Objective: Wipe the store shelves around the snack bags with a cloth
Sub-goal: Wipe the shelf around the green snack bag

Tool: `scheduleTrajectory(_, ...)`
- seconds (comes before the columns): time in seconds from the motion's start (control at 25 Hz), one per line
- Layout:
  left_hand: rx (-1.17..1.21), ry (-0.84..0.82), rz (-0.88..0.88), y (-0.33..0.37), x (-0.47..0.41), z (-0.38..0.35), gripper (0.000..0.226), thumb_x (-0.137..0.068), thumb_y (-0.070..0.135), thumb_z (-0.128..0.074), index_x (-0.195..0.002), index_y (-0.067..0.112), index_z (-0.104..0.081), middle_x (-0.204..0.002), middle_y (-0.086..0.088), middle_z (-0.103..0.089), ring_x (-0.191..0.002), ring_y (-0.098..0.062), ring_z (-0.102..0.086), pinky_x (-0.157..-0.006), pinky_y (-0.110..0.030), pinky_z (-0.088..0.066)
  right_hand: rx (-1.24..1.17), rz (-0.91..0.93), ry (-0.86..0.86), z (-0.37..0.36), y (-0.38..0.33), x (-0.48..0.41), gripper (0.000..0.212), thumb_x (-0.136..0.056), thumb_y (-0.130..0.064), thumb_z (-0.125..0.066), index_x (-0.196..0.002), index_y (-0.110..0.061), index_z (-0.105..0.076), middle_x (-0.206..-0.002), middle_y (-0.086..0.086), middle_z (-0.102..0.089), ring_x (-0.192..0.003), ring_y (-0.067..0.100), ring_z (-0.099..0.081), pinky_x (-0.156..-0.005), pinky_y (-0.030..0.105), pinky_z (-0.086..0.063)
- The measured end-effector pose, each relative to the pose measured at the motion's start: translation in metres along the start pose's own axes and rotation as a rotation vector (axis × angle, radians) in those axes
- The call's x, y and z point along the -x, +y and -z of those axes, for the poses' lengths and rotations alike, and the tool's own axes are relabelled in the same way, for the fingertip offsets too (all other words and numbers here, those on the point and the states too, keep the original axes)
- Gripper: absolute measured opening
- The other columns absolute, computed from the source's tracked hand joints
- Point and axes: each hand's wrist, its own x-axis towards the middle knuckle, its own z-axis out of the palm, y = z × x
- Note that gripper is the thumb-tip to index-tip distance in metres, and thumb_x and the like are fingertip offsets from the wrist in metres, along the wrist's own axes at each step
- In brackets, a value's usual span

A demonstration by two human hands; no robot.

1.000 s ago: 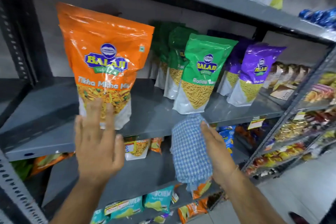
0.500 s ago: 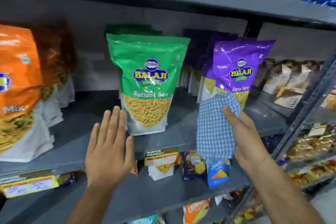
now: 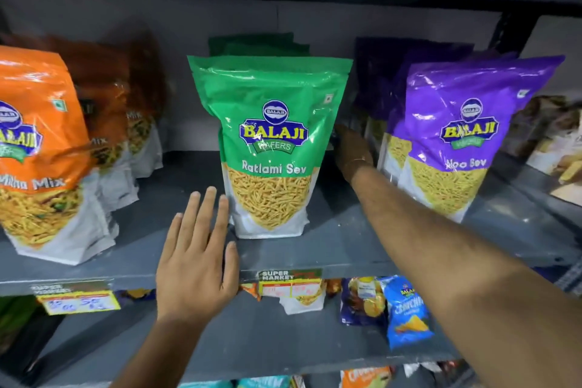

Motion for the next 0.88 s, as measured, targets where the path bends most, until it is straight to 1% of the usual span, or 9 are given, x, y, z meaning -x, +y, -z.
scheduleTrajectory(0.16,-0.025,-0.011,-0.017,0.002,-0.001,0.002,0.072,-0.106,0.035,-0.035,-0.174,0.012,-0.024,-0.184,-0.011,-0.015,-0.172,-0.030,-0.012,-0.135,-0.057,-0.024,0.007,0.100,-0.351,-0.032,0.006,-0.007,0.039,-0.099,-0.039,-0.047,-0.135,-0.026,-0.058,-0.139,0.014,-0.061,-0.124,0.036,-0.059,-0.103,0.045,-0.048)
scheduleTrajectory(0.24,-0.034,-0.009,-0.023,0.001,-0.001,0.003,0.072,-0.107,0.035,-0.035,-0.174,0.011,-0.023,-0.184,-0.011,-0.014,-0.172,-0.031,-0.011,-0.135,-0.058,-0.024,-0.020,0.117,-0.433,-0.029,-0.006,0.008,0.039,-0.101,-0.042,-0.045,-0.133,-0.025,-0.060,-0.142,0.014,-0.059,-0.125,0.035,-0.058,-0.105,0.042,-0.045)
scheduleTrajectory(0.32,-0.021,0.000,-0.020,0.002,0.000,0.001,0.072,-0.108,0.035,-0.034,-0.174,0.010,-0.022,-0.185,-0.011,-0.013,-0.172,-0.031,-0.011,-0.136,-0.057,-0.023,-0.069,0.089,-0.435,-0.021,-0.011,0.021,0.039,-0.100,-0.046,-0.044,-0.129,-0.027,-0.061,-0.142,0.010,-0.060,-0.125,0.032,-0.058,-0.105,0.040,-0.045)
scheduleTrajectory(0.48,-0.008,0.026,-0.017,0.002,-0.001,0.002,0.072,-0.107,0.034,-0.034,-0.174,0.009,-0.022,-0.184,-0.011,-0.015,-0.172,-0.030,-0.012,-0.137,-0.056,-0.021,-0.088,0.061,-0.451,-0.001,-0.006,0.068,0.058,-0.096,-0.061,-0.036,-0.144,-0.030,-0.048,-0.155,0.004,-0.047,-0.140,0.028,-0.045,-0.115,0.040,-0.036)
scheduleTrajectory(0.56,-0.001,0.040,-0.009,0.003,0.001,-0.001,0.072,-0.106,0.033,-0.035,-0.173,0.009,-0.023,-0.184,-0.011,-0.016,-0.172,-0.030,-0.013,-0.137,-0.055,-0.022,-0.171,0.033,-0.444,0.012,0.004,0.105,0.054,-0.097,-0.059,-0.041,-0.145,-0.033,-0.046,-0.152,-0.003,-0.049,-0.140,0.024,-0.045,-0.112,0.034,-0.037)
scheduleTrajectory(0.64,0.006,0.051,-0.014,0.004,0.002,0.002,0.072,-0.107,0.033,-0.036,-0.173,0.008,-0.022,-0.184,-0.011,-0.016,-0.172,-0.030,-0.013,-0.137,-0.055,-0.021,-0.238,0.022,-0.439,0.028,0.009,0.144,0.042,-0.099,-0.052,-0.046,-0.135,-0.032,-0.056,-0.136,-0.005,-0.061,-0.133,0.021,-0.052,-0.100,0.028,-0.039)
scheduleTrajectory(0.72,0.003,0.042,-0.019,0.004,0.001,0.005,0.073,-0.107,0.033,-0.036,-0.174,0.008,-0.020,-0.184,-0.012,-0.013,-0.172,-0.030,-0.011,-0.138,-0.054,-0.020,-0.258,0.029,-0.442,0.040,0.010,0.174,0.044,-0.101,-0.046,-0.047,-0.141,-0.030,-0.052,-0.143,-0.005,-0.057,-0.137,0.016,-0.048,-0.103,0.022,-0.033)
scheduleTrajectory(0.8,0.015,0.021,-0.011,0.004,0.001,0.007,0.074,-0.108,0.033,-0.035,-0.175,0.008,-0.016,-0.185,-0.013,-0.010,-0.172,-0.030,-0.009,-0.139,-0.053,-0.017,-0.235,0.065,-0.427,0.046,0.009,0.189,0.048,-0.102,-0.045,-0.045,-0.147,-0.026,-0.046,-0.151,-0.004,-0.050,-0.140,0.015,-0.044,-0.107,0.022,-0.029)
scheduleTrajectory(0.88,0.024,0.018,-0.010,0.004,0.001,0.006,0.074,-0.108,0.034,-0.034,-0.175,0.009,-0.013,-0.185,-0.013,-0.009,-0.172,-0.030,-0.007,-0.139,-0.053,-0.014,-0.301,0.071,-0.367,0.050,0.003,0.186,0.040,-0.103,-0.042,-0.045,-0.140,-0.027,-0.053,-0.138,-0.003,-0.061,-0.129,0.015,-0.053,-0.102,0.025,-0.037)
